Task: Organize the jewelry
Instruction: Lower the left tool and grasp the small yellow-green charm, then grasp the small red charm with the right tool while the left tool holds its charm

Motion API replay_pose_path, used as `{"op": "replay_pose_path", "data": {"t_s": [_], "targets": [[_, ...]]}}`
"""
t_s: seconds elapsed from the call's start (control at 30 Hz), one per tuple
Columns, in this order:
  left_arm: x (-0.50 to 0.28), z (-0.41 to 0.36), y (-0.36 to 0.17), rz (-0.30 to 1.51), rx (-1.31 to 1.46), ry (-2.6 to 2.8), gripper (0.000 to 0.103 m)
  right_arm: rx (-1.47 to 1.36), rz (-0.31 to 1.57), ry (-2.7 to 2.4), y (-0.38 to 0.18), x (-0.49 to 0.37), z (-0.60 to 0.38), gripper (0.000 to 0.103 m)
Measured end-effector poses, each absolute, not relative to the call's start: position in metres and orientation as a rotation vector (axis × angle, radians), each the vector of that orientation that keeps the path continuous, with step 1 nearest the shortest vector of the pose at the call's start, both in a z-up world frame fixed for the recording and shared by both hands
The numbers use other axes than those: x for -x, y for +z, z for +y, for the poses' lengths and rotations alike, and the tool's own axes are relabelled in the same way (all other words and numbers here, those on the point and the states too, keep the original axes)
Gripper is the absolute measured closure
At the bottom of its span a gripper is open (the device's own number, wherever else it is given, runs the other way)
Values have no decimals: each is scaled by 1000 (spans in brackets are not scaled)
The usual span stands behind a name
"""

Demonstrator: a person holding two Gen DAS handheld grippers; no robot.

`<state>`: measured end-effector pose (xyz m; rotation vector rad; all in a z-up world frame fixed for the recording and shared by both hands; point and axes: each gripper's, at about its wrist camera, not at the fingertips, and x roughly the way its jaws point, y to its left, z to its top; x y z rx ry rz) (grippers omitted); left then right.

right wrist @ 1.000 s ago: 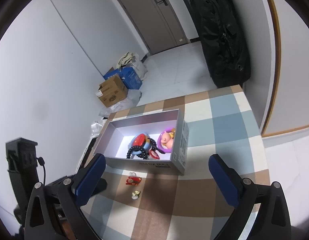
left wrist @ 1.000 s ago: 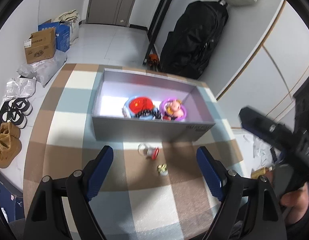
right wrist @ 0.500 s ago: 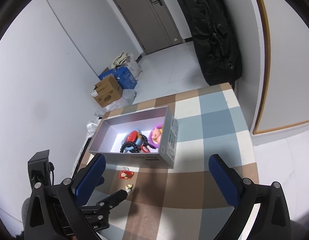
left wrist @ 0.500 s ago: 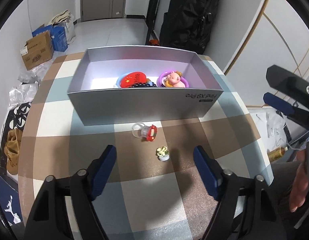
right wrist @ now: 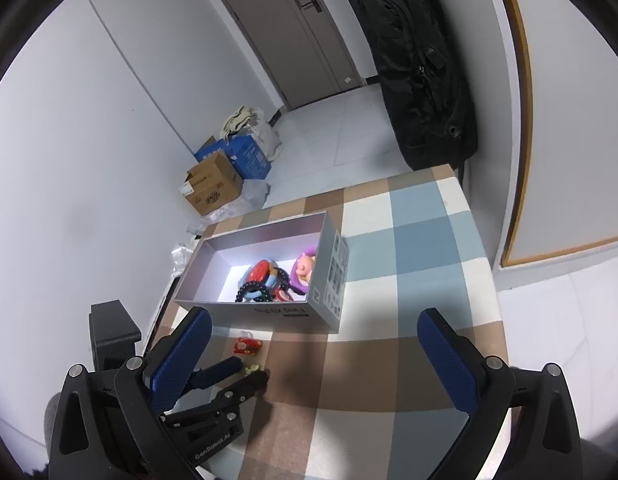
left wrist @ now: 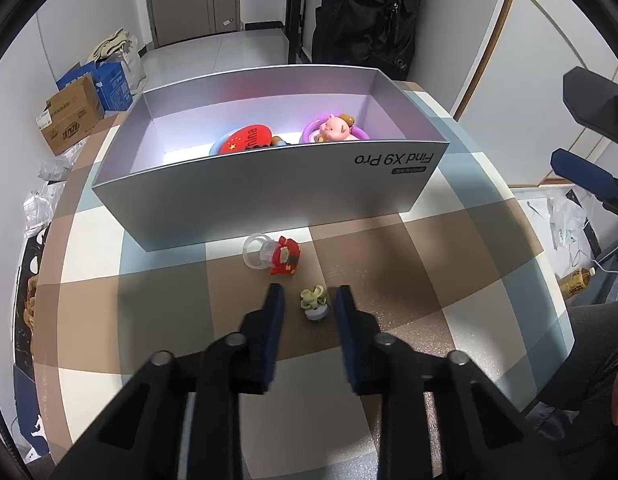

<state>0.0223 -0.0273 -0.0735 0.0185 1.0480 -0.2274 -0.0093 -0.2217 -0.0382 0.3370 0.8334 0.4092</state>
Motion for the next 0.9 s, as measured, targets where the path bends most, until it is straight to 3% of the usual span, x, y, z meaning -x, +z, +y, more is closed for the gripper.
{"op": "replay_pose_path", "data": {"t_s": [0.13,0.9], "targets": [[-22,-24,-73,1054,-16,-225,95,-339,837,409,-39,9,-222,0],[-13,26,-31,943,218,-213,95,-291,958,437,-68,2,-191,0]]}}
